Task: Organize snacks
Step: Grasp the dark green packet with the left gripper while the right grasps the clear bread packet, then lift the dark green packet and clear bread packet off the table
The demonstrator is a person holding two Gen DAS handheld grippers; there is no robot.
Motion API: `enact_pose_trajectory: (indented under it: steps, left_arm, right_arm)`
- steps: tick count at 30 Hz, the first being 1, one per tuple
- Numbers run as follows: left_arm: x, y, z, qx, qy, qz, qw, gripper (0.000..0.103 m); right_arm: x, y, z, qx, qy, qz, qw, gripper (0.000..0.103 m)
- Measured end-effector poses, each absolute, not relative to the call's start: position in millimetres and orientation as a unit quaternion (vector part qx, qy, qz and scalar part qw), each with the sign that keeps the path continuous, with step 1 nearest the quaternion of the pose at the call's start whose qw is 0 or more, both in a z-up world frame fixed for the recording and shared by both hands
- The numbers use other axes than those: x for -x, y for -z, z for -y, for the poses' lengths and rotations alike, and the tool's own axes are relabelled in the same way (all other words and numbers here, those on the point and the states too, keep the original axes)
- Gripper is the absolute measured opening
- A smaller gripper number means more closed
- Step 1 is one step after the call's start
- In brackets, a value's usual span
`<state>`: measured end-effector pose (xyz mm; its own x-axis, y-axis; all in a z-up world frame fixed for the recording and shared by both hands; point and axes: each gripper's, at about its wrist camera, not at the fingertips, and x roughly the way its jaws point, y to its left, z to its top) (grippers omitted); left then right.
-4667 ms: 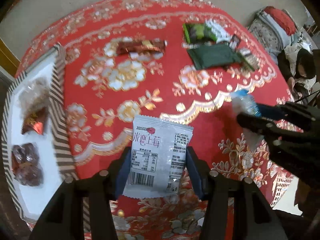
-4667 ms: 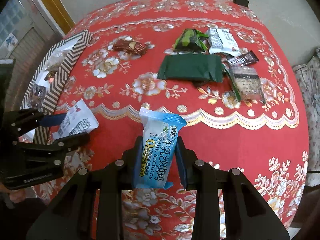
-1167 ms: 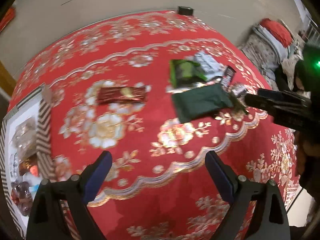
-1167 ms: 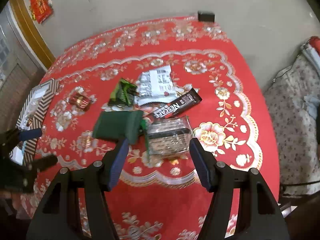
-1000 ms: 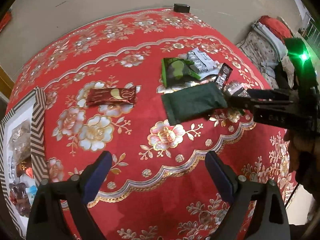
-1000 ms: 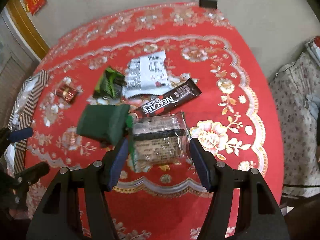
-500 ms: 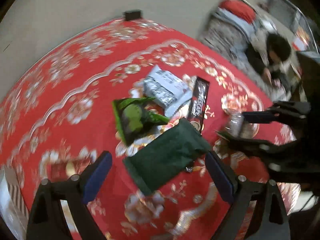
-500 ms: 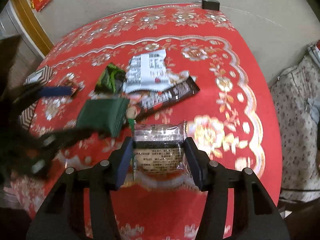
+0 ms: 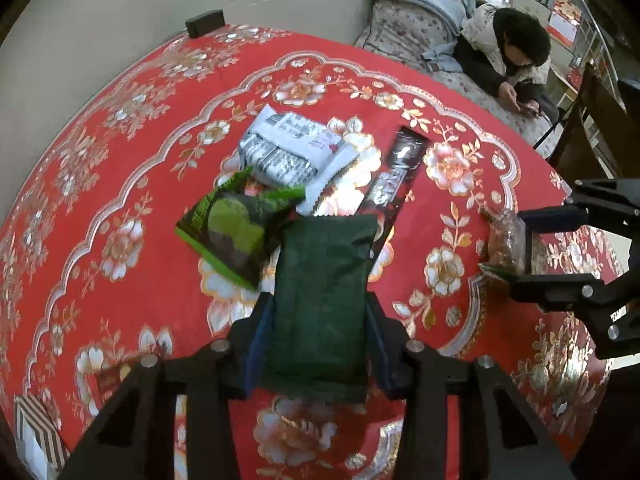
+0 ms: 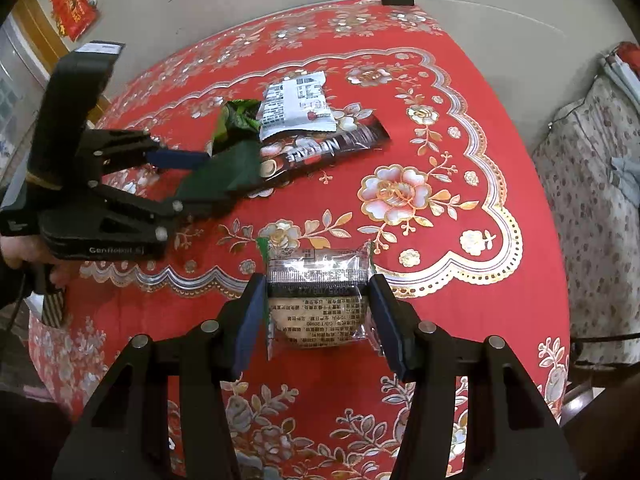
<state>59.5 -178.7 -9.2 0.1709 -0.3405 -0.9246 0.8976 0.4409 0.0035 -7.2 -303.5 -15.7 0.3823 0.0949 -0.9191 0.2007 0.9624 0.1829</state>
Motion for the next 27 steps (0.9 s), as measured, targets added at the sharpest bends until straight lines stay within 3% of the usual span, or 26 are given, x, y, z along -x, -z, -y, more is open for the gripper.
enact_pose_trajectory:
  steps: [27]
  left_arm:
    - [-2.8,12.4,53.5,-0.115,0.146,-0.571,0.8,0.046]
  right_arm:
    - [8.5,18.2,243.4,-0.082,-0.071,-0.567,0.817,0.052]
